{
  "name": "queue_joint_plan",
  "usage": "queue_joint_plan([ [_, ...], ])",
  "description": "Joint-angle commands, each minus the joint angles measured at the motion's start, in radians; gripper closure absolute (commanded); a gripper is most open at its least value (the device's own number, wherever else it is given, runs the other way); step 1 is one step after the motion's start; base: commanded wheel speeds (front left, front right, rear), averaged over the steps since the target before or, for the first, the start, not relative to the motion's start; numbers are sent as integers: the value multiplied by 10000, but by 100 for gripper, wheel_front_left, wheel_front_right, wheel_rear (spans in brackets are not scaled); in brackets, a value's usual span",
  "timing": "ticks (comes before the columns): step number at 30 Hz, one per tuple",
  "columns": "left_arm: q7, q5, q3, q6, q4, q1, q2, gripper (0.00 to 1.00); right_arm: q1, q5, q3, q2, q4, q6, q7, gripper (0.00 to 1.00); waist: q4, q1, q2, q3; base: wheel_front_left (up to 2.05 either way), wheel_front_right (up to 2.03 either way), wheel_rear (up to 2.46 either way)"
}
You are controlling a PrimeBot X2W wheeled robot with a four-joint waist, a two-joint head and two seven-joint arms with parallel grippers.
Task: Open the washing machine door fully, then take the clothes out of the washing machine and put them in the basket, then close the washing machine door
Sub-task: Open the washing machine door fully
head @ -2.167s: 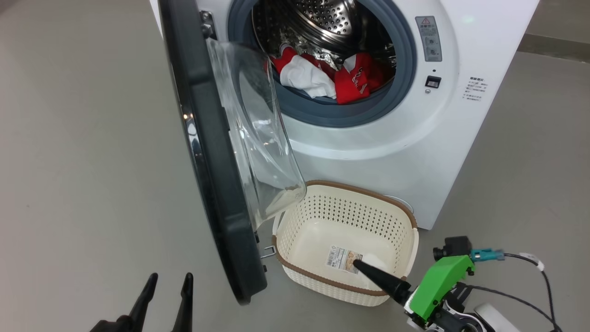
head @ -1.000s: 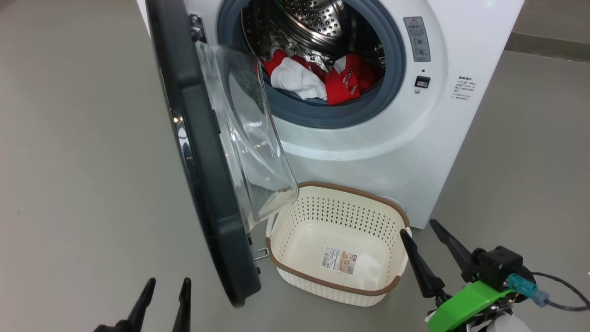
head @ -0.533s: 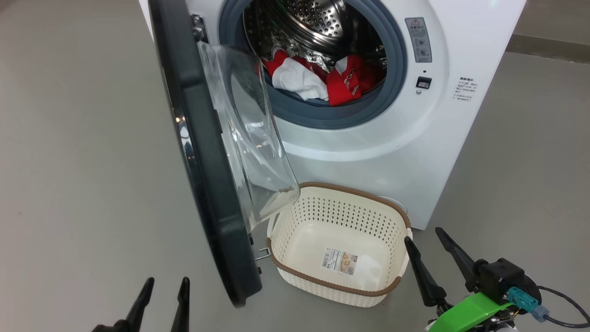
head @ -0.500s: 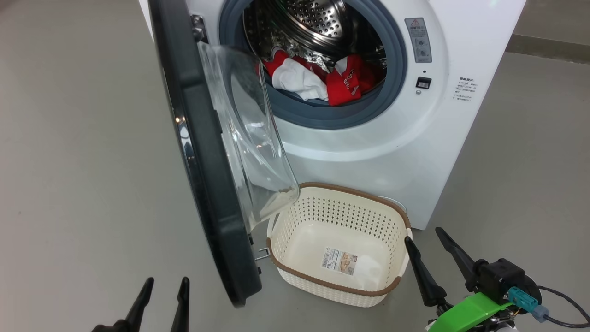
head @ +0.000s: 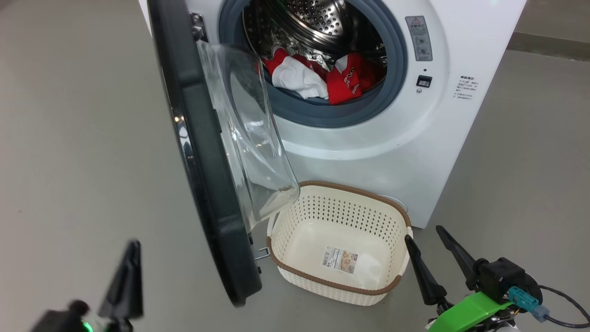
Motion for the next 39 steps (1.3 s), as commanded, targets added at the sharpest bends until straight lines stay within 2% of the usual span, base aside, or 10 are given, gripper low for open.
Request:
queue_joint_plan([
  [1,-120,-111,487,-56,-785,-651,72,100,-117,-75,184,17,-300,48,-93,0,-12,0,-1,18,0,0,0],
  [5,-120,-319,431,-56,-2430,-1023,72,100,-164,-104,179,34,-341,48,-93,0,-55,0,-1,63,0,0,0],
  [11,-120,-184,-1020,-56,-3812,-1042,72,100,-241,-127,217,55,-404,48,-93,0,-172,0,-1,126,0,0,0],
  [16,-120,-228,-2896,-56,-3906,-929,72,100,-286,-160,171,66,-460,48,-93,0,-233,0,-1,213,0,0,0],
  [21,-120,-379,-4196,-56,-2766,-822,72,100,-317,-188,148,86,-486,48,-93,0,-276,0,-1,278,0,0,0],
  [27,-120,-770,-4449,-56,-1341,-841,72,100,-361,-180,171,101,-454,48,-93,0,-333,0,-1,304,0,0,0],
  [32,-120,-1133,-4104,-56,-248,-953,72,100,-345,-108,144,126,-462,48,-93,0,-359,0,-1,285,0,0,0],
  [39,-120,-1738,-3512,-56,389,-1071,72,100,-246,-93,151,145,-513,48,-93,0,-371,0,-1,225,0,0,0],
])
